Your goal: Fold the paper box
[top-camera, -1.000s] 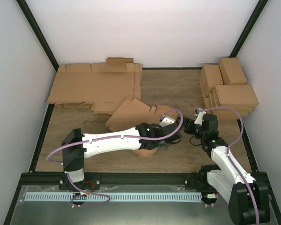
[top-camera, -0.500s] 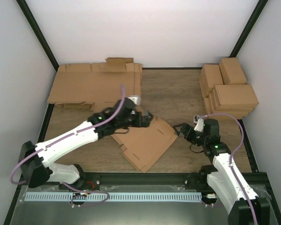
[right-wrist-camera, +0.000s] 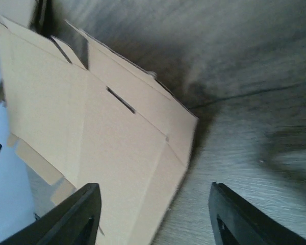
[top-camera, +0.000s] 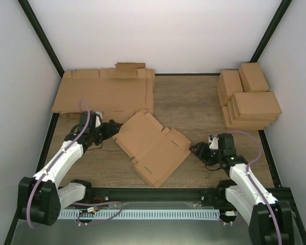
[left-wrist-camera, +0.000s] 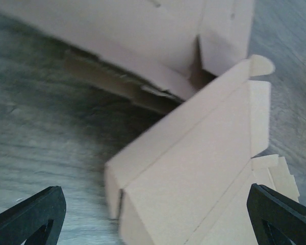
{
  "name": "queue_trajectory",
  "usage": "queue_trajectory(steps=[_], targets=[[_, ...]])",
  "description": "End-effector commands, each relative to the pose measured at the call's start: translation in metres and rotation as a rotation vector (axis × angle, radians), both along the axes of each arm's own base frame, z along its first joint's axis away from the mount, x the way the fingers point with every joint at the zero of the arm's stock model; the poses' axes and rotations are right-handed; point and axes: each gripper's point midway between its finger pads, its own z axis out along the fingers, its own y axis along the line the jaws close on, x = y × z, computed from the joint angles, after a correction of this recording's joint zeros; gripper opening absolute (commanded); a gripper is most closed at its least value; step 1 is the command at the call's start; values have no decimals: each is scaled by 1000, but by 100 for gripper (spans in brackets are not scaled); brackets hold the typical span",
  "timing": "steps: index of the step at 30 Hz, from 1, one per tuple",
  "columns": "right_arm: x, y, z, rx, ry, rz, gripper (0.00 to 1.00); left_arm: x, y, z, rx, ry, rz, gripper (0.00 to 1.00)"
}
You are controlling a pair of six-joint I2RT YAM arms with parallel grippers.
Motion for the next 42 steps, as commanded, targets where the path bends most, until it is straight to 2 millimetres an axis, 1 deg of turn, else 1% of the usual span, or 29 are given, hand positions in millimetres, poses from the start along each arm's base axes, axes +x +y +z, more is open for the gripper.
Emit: queue_trajectory(steps=[1, 4, 7, 10, 13, 14, 15, 18, 19, 20, 21, 22, 24, 26, 28, 30, 32, 34, 38, 42], targets=[[-3, 4, -10, 21, 20, 12, 57, 3, -1, -4, -186, 1, -41, 100], [-3, 5, -19, 23, 30, 13, 55, 6, 5, -11, -182, 13, -32, 100], [1, 6, -25, 27, 36, 19, 53, 7, 5, -17, -182, 24, -38, 100], [10, 9, -27, 26, 24, 38, 51, 7, 3, -21, -194, 30, -48, 100], [24, 10, -28, 3, 18, 61, 44, 6, 2, -24, -200, 36, -54, 100], [29, 10, -33, -11, 37, 70, 40, 5, 2, -25, -199, 37, -55, 100], [39, 11, -31, -22, 30, 84, 35, 5, 2, -25, -198, 38, -55, 100], [63, 15, -36, -56, 51, 138, 15, 2, 3, -28, -192, 44, -56, 100], [72, 15, -38, -73, 58, 153, 10, 2, 3, -28, -191, 45, -59, 100], [83, 14, -40, -92, 64, 164, 7, 1, 2, -29, -190, 51, -64, 100], [94, 14, -41, -108, 65, 173, 3, 0, 2, -30, -187, 56, -67, 100], [104, 12, -41, -120, 63, 177, 1, -1, 2, -31, -184, 60, -70, 100], [124, 10, -38, -131, 51, 182, 1, -3, 3, -33, -176, 65, -72, 100], [141, 10, -29, -147, 24, 196, 1, -5, 4, -34, -170, 63, -74, 100], [156, 10, -12, -168, -26, 203, 1, -5, 4, -33, -169, 58, -78, 100], [164, 8, 5, -194, -79, 206, 2, -6, 3, -31, -168, 52, -88, 100], [167, 4, 21, -228, -122, 208, 5, -6, 2, -30, -161, 46, -99, 100], [164, 2, 29, -242, -139, 210, 6, -5, 3, -29, -153, 39, -105, 100], [146, 10, 41, -192, -160, 250, 6, -2, 2, -28, -146, 19, -116, 100], [125, 18, 45, -137, -160, 285, 6, 9, 5, -29, -105, -25, -133, 100]])
